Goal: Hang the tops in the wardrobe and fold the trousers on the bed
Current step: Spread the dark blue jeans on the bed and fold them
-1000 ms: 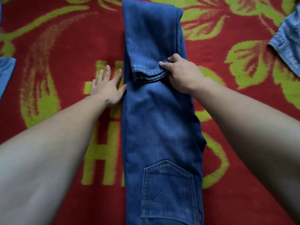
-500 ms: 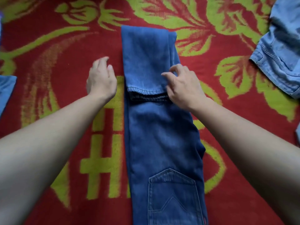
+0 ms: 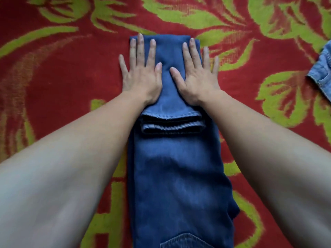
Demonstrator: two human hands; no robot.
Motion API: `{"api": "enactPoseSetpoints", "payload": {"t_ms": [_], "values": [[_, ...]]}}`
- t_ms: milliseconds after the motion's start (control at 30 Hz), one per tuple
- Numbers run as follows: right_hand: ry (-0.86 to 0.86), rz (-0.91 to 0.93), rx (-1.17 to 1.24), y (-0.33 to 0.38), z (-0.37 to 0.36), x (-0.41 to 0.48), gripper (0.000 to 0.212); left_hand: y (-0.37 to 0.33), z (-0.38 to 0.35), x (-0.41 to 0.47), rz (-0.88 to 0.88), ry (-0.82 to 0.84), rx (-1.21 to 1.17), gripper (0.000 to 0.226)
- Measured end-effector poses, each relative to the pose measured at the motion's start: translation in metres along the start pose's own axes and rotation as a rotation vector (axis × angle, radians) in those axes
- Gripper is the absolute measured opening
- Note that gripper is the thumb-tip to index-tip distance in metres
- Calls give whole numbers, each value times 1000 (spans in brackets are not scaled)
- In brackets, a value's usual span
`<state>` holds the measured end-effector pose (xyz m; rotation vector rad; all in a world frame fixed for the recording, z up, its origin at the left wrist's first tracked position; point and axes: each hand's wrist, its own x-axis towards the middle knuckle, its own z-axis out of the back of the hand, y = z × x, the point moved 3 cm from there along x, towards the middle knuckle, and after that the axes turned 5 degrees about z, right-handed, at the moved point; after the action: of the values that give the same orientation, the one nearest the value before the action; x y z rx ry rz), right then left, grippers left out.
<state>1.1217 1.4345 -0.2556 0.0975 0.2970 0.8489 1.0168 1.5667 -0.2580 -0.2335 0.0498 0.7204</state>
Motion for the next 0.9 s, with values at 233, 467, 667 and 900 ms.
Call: {"api": "enactPoseSetpoints", "payload": {"t_ms": [233,467,667,900], "values": [[34,16,22,-7,-11,4,79,0,-17,8,-14,92,42,64],[-140,18,178,0,12,-3,83,3,18,-10,-28,-136,-294,71],[-94,-361,552,-9,29,-26,101,23,16,-63,417,-58,-591,73],[277,-424,1196,-12,55,-22,55,23,43,-46,589,345,-1233,35]]}}
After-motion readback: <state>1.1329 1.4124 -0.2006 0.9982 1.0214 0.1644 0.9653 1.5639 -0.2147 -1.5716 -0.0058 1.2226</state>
